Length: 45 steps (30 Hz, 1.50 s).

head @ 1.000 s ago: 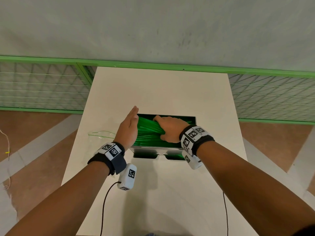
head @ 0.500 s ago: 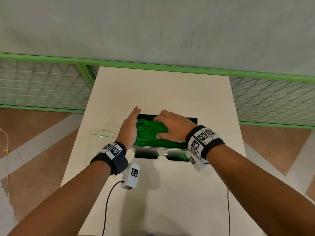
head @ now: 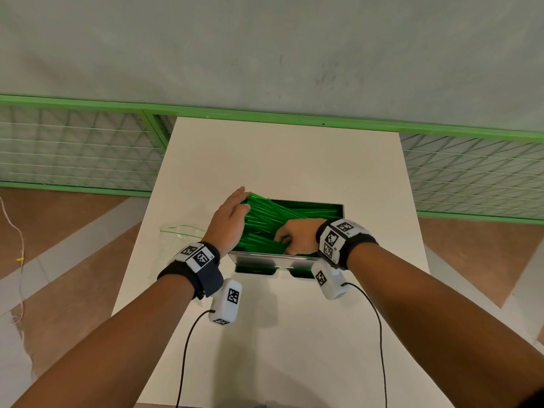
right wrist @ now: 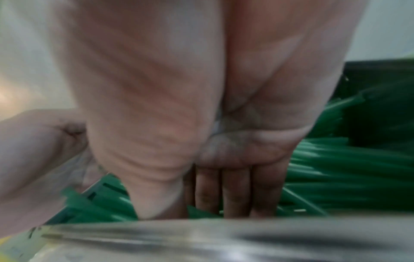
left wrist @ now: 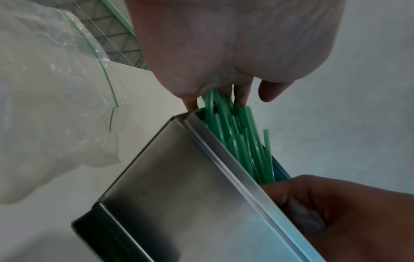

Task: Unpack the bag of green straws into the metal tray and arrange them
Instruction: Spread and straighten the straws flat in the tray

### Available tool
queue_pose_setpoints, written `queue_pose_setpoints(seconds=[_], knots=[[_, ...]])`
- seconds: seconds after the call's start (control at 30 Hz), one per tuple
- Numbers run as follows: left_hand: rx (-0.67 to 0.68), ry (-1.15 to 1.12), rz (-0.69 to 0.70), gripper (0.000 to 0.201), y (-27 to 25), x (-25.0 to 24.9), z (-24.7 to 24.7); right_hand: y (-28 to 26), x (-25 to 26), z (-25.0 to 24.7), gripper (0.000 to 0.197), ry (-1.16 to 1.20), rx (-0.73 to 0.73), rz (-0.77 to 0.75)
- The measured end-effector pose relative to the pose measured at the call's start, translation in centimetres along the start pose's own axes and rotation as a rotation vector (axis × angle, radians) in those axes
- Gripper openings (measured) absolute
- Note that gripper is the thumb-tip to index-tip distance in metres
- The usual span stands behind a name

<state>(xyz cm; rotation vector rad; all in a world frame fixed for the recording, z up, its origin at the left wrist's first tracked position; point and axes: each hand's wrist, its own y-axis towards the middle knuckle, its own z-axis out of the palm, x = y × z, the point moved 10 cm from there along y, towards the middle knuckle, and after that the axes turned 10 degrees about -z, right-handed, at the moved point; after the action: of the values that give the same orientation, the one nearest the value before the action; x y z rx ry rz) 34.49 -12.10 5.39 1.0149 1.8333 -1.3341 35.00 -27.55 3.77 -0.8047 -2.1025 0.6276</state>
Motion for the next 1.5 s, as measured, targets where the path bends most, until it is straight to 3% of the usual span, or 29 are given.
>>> queue_pose_setpoints(seconds=[0.17,0.3,0.47,0.67,0.8,0.9,1.0,1.33,1.4,1.5], knots=[[0.0,-0.025,-0.017,0.048,0.0,-0.1,-0.1,0.9,-0.1,1.0,0.067,-0.03,0.106,0.047],[0.004,-0.021,-0.015,0.045,0.1,0.1,0.0,1.4,-0.3,1.4,0.064,-0.091,0.184,0.073],[0.014,-0.045,-0.027,0.04,0.3,0.2,0.0,1.6,-0.8,1.4,0.067,0.031,0.104,0.044],[0.053,-0.185,-0.09,0.048,0.3,-0.1,-0.3,2.2,1.8,-0.1,0.061,0.161,-0.193,-0.158],[0.063,-0.196,-0.116,0.055,0.3,0.0,-0.2,2.9,2.2,0.6,0.055,0.065,-0.093,-0.121],[0.057,-0.163,-0.104,0.057,0.2,-0.2,-0.2,2.7,2.1,0.9,0.039,0.022,0.004,-0.063],[0.066,-0.172,-0.099,0.053,0.3,-0.2,-0.1,2.4,2.3,0.4,0.025,0.031,-0.007,-0.059],[0.068,-0.169,-0.076,0.041,0.4,-0.4,-0.4,1.9,3.3,-0.8,0.024,0.115,-0.086,-0.13],[0.062,-0.186,-0.086,0.039,0.3,-0.4,-0.4,1.6,3.6,-1.5,0.028,0.055,-0.101,-0.125],[0.058,-0.168,-0.099,0.053,0.0,-0.1,-0.2,1.4,3.7,-1.4,0.051,-0.094,-0.05,-0.092]])
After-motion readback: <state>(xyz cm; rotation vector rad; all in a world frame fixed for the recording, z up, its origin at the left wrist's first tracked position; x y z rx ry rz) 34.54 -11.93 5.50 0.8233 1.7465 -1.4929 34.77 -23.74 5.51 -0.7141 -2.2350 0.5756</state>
